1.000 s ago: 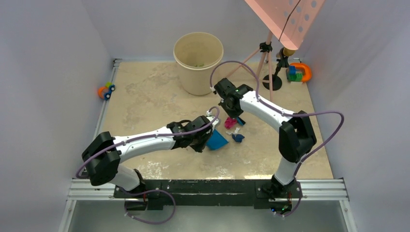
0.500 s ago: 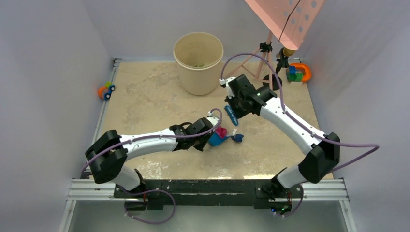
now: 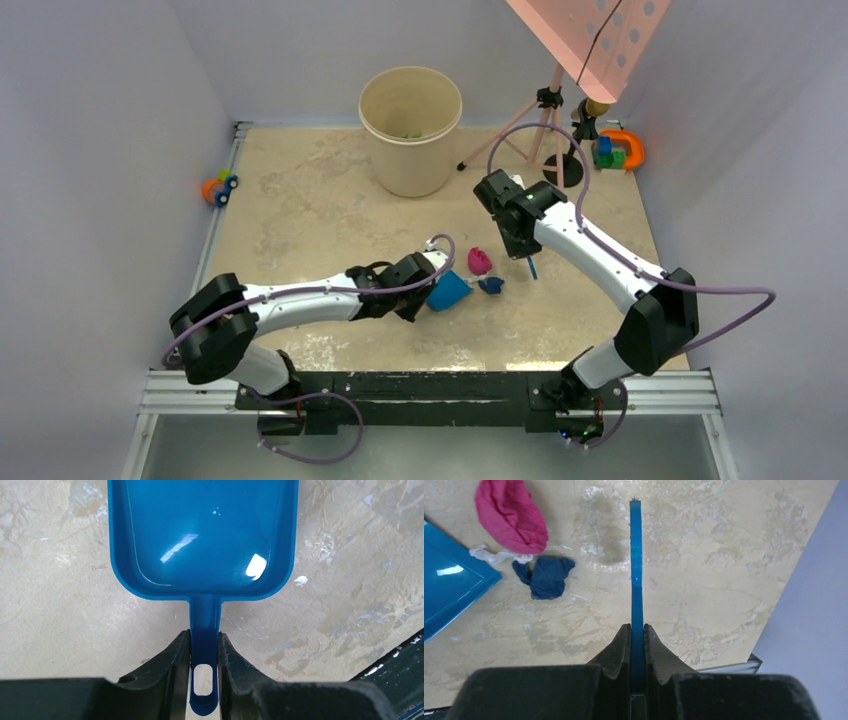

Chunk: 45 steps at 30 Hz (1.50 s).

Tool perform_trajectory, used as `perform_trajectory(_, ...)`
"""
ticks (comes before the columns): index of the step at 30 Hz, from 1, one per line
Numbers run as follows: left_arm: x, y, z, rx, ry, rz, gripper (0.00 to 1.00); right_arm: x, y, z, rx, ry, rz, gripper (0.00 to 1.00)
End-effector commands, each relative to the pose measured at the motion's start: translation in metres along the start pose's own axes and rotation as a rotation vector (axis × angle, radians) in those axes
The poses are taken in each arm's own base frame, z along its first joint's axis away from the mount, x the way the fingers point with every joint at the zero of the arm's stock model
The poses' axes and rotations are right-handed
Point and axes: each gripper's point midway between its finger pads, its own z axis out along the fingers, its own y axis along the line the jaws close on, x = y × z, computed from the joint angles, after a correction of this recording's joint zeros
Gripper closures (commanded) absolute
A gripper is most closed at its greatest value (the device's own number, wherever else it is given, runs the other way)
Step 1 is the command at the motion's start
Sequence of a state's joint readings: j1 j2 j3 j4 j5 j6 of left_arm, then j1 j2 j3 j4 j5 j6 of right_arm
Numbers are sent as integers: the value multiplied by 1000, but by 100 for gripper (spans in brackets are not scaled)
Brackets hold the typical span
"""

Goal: Sweep away the paper scraps from the table

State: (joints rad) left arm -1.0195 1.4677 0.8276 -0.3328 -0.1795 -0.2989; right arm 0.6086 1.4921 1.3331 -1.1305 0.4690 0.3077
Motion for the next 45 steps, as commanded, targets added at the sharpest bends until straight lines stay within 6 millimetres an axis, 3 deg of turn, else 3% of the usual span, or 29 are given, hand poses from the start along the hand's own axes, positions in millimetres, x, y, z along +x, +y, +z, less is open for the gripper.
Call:
perform_trajectory(1,3,-15,-8,34,1,12,100,13,1,12,66,75,0,100)
perform_trajectory(5,6,-21,-11,37,12,29,100,13,23,19,4,99,-26,100)
perform_trajectory(14,-4,-28,-3,36,29,14,100,-20,87,29,-276,41,-131,100)
perform_trajectory(17,-6,-25,2,15,19,7,100,-20,122,6,-505,-9,-201,100)
perform_trajectory(20,-6,-21,5,-5,16,5,100,-17,133,-25,-666,-64,-231,100)
perform_trajectory(23,-6,-21,7,-10,17,11,100,-14,131,-50,-741,-108,-251,100)
perform_trajectory(26,-5,-19,9,-19,13,9,100,-13,121,-63,-735,-135,-241,100)
perform_trajectory(32,-7,-22,8,1,-27,-22,100,-23,92,-55,-563,-163,-168,100)
perform_trajectory(40,-8,-16,8,-21,-65,-30,100,-55,46,-34,-282,-224,-2,100)
perform_trajectory(45,-17,-9,-2,-54,-99,-34,100,-65,11,-41,-170,-309,162,100)
